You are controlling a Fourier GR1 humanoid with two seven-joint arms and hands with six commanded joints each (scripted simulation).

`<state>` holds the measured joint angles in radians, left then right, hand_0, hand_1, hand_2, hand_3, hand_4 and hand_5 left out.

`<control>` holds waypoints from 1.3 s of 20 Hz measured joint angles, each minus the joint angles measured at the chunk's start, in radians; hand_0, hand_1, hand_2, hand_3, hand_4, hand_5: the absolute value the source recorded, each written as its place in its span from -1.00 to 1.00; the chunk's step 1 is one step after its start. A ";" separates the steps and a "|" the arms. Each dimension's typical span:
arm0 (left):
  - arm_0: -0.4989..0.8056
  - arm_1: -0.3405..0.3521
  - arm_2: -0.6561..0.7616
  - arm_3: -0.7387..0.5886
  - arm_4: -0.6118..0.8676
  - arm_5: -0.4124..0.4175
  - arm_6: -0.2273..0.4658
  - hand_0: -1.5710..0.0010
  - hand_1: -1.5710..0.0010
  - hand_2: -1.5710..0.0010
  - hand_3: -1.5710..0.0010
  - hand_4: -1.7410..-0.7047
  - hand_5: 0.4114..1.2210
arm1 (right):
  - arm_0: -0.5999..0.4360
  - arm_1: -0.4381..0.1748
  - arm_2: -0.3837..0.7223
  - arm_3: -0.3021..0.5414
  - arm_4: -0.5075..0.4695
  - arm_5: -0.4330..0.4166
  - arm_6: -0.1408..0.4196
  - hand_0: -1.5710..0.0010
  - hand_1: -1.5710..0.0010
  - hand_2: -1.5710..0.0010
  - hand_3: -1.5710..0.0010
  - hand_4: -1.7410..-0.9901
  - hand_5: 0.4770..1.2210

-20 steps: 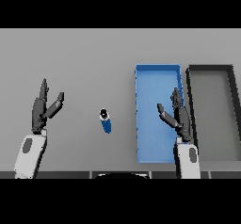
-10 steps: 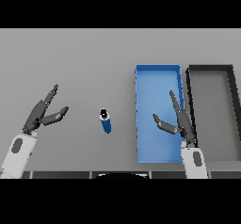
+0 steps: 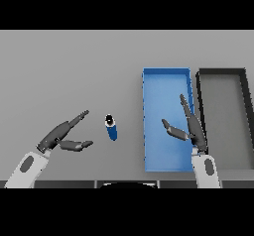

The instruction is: Pick up the blue pipe and place it into the blue bin.

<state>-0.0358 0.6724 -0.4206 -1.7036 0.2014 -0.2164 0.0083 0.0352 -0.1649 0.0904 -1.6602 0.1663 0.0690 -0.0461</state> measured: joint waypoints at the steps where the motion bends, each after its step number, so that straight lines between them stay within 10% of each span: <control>1: 0.000 -0.018 -0.030 -0.012 -0.017 -0.002 0.019 1.00 1.00 1.00 1.00 0.28 -0.85 | 0.000 0.005 0.008 0.003 0.011 -0.003 -0.008 1.00 1.00 1.00 1.00 0.39 -0.74; 21: -0.159 -0.380 -0.146 0.327 -0.183 0.086 -0.108 1.00 1.00 0.93 0.98 0.20 -0.68 | 0.016 0.005 0.001 -0.004 -0.005 0.008 -0.014 1.00 1.00 1.00 1.00 0.46 -0.81; 24: -0.176 -0.424 -0.126 0.336 -0.113 0.057 -0.105 1.00 0.85 0.66 0.74 0.01 -0.45 | 0.021 0.005 0.004 -0.010 0.006 0.000 -0.013 1.00 1.00 1.00 1.00 0.47 -0.79; 26: -0.181 -0.455 -0.118 0.361 -0.081 0.041 -0.108 0.77 0.48 0.26 0.25 -0.15 -0.08 | 0.030 0.003 -0.005 -0.015 -0.010 0.005 -0.019 1.00 1.00 1.00 1.00 0.46 -0.78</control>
<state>-0.2167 0.2174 -0.5387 -1.3430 0.1205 -0.1753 -0.0993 0.0648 -0.1620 0.0851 -1.6757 0.1561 0.0744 -0.0655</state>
